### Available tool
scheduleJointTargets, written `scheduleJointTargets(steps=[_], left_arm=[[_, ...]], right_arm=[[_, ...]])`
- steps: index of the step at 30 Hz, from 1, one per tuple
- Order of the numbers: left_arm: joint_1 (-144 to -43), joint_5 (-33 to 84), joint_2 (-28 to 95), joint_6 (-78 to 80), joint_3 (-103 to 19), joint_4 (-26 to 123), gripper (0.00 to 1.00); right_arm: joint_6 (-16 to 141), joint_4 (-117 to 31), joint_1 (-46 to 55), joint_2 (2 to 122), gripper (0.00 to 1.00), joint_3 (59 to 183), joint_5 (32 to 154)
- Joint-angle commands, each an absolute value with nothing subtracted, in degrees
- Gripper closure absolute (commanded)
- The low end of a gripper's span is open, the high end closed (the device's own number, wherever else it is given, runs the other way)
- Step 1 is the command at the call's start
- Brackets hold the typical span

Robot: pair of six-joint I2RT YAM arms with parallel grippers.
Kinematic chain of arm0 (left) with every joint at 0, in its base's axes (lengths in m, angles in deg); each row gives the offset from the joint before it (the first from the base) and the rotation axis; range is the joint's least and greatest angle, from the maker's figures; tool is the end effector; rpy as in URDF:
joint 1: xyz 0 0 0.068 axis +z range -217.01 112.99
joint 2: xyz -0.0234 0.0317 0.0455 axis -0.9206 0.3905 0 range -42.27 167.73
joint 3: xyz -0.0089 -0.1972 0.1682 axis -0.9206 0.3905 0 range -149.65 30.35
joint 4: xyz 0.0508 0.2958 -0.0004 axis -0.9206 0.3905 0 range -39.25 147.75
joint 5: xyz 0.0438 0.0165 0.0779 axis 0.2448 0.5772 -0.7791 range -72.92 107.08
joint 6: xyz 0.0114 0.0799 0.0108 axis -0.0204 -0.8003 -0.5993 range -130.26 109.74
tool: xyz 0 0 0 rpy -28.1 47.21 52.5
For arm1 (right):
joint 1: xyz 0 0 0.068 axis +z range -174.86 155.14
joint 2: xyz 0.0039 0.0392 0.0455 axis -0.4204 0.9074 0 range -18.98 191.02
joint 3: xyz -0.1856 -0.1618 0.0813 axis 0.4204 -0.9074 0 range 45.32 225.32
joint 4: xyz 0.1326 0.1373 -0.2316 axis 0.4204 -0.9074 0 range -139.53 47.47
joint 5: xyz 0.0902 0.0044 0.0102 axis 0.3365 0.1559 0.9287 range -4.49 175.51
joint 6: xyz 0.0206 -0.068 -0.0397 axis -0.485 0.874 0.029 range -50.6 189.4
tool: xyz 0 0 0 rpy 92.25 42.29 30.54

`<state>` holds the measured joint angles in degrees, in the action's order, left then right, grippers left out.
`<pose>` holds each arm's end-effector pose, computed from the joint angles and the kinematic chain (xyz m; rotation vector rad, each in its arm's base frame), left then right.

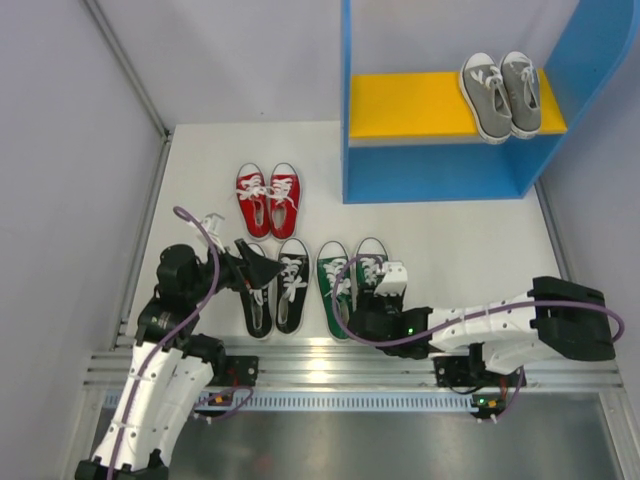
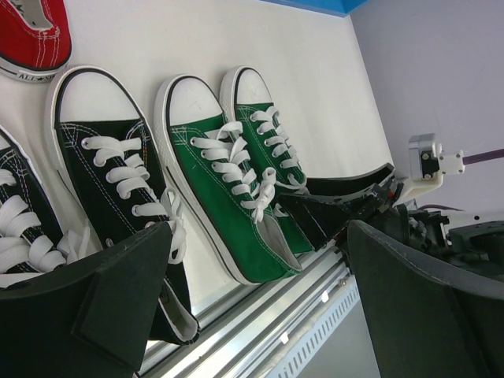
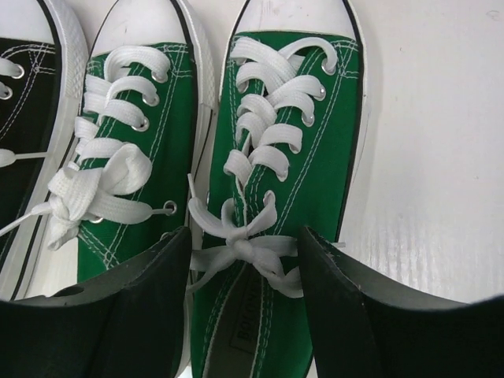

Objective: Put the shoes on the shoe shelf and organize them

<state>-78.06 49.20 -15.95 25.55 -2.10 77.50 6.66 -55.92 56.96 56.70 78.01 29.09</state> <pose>0.1881 -0.0751 0.2673 -0.0394 2.0272 -1.0724 0.0967 0.2596 0.1106 -0.0120 2.0589 0.2530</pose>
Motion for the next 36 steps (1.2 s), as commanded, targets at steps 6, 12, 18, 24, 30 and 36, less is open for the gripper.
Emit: scheduleJointTargets(steps=[6,12,18,24,30,36], left_arm=[[-78.3,50.0,-17.1,24.9,-1.6,76.3,0.01],[-78.3,50.0,-17.7,25.0,-1.6,76.6,0.01],[-78.3,49.8,-18.5,25.0,-1.5,77.3,0.01],[-78.3,49.3,-18.8,25.4,-1.2,77.2,0.01],[-78.3,49.7,-18.5,25.6,-1.2,77.3,0.01],[-78.3,49.6,-17.8,25.5,-1.6,77.2,0.01]], right_arm=[[3.0,-48.1,57.6,62.0,0.49,76.5,25.8],[7.1,-48.4,57.1,61.7,0.83,77.6,25.1],[15.3,-59.4,57.1,48.9,1.0,79.9,21.5],[28.4,-67.7,57.0,29.5,1.0,83.6,20.2],[44.9,-77.2,56.8,21.9,1.0,99.3,14.3],[76.0,-56.7,52.2,22.9,1.0,109.6,14.5]])
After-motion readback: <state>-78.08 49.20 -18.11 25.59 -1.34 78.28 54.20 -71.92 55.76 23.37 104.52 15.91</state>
